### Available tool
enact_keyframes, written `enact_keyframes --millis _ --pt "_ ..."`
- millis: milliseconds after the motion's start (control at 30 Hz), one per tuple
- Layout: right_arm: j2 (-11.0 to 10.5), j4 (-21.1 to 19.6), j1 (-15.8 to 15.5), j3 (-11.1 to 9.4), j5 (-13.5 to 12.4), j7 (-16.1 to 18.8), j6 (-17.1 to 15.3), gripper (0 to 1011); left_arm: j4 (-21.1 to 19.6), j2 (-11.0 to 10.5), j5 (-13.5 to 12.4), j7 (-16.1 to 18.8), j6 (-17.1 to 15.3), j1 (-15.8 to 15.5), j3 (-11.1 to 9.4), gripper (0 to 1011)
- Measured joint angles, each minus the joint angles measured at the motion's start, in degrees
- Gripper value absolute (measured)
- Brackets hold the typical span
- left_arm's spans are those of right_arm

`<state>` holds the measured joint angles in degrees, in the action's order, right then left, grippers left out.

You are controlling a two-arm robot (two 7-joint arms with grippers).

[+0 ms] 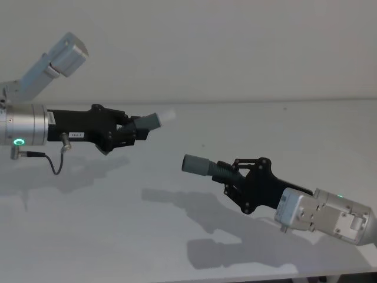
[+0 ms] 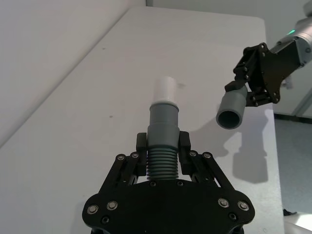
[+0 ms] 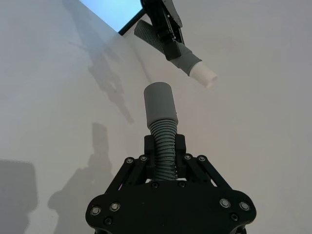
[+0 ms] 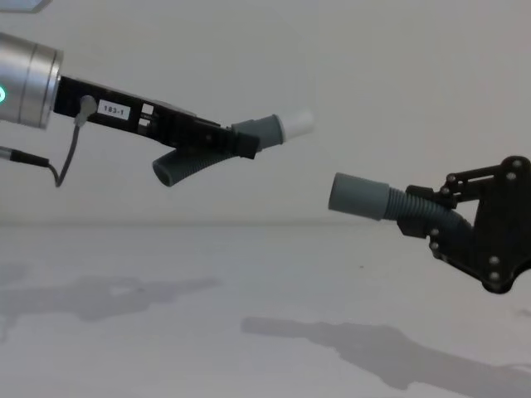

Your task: Use both hands to pick up one end of the pipe from the table, align the ends, and insert them.

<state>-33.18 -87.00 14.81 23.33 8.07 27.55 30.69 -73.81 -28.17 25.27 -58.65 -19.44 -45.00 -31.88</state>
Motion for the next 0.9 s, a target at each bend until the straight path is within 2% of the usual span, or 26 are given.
enact_keyframes --millis 500,900 --pt "-2.01 2.71 3.93 1.88 4.58 1.08 7.45 204 -2.16 -2.16 1.67 -1.73 -0.86 0.47 -0.40 336" --pt "-2.60 4.01 5.59 2.59 6.43 0.99 9.53 203 -3.17 -3.19 2.63 -2.10 -1.55 0.79 -0.71 336"
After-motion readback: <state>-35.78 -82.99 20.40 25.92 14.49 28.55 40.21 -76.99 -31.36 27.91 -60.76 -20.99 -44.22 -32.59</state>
